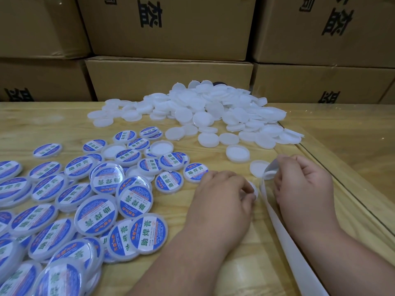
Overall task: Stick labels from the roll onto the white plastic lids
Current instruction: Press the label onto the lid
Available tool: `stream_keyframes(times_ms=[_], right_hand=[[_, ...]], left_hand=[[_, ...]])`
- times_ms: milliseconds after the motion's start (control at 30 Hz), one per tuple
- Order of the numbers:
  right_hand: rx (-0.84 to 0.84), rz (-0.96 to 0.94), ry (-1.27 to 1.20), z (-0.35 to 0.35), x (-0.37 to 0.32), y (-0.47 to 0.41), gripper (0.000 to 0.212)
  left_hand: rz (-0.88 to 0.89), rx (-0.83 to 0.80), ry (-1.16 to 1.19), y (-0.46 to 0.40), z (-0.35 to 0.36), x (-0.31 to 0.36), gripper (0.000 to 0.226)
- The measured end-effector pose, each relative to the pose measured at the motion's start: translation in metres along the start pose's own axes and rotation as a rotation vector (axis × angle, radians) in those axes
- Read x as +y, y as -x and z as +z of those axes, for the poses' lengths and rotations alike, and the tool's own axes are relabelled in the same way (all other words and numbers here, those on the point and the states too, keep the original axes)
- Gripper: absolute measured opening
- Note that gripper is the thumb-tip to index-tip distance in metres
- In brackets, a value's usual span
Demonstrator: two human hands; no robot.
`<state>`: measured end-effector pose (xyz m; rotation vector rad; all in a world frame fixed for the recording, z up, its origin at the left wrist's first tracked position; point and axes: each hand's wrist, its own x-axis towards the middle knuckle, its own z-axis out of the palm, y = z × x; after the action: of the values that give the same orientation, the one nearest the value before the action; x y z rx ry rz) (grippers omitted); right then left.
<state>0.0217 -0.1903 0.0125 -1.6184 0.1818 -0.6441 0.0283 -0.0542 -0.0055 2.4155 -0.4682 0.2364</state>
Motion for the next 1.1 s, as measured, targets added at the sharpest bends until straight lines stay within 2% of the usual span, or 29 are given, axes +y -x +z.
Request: stream_keyframes(times_ms=[67,233,333,500,833,1100], right_hand=[[0.024,0.007,0.043,-0.001,0.001,-0.001,0.037],[0.012,-0.014,0.176,0.000,0.003,-0.001,0.030],[-0.049,-0.040,0.249,0.003,0.005,-0.001,0.016],[-0.201,-0.030,0.368,0.005,0.007,0.001,0.029],[-0.329,0.032,0.046,0.006,0.002,0.003,0.042],[-0.366,0.029,-0.031,0.005,0.004,0.001,0.040]], left_hand=[[-0.007,0.001,0.025,0.000,0.000,0.000,0.018],[-0.039,0.056,0.257,-0.002,-0.001,-0.002,0.048],[-0.056,0.065,0.340,-0.004,-0.002,-0.002,0.045],[-0.067,0.104,0.376,-0.004,-0.004,-0.002,0.035],[-0.131,0.002,0.614,-0.004,-0.009,0.001,0.028],[-0.137,0.057,0.677,-0.004,-0.010,0.003,0.014]])
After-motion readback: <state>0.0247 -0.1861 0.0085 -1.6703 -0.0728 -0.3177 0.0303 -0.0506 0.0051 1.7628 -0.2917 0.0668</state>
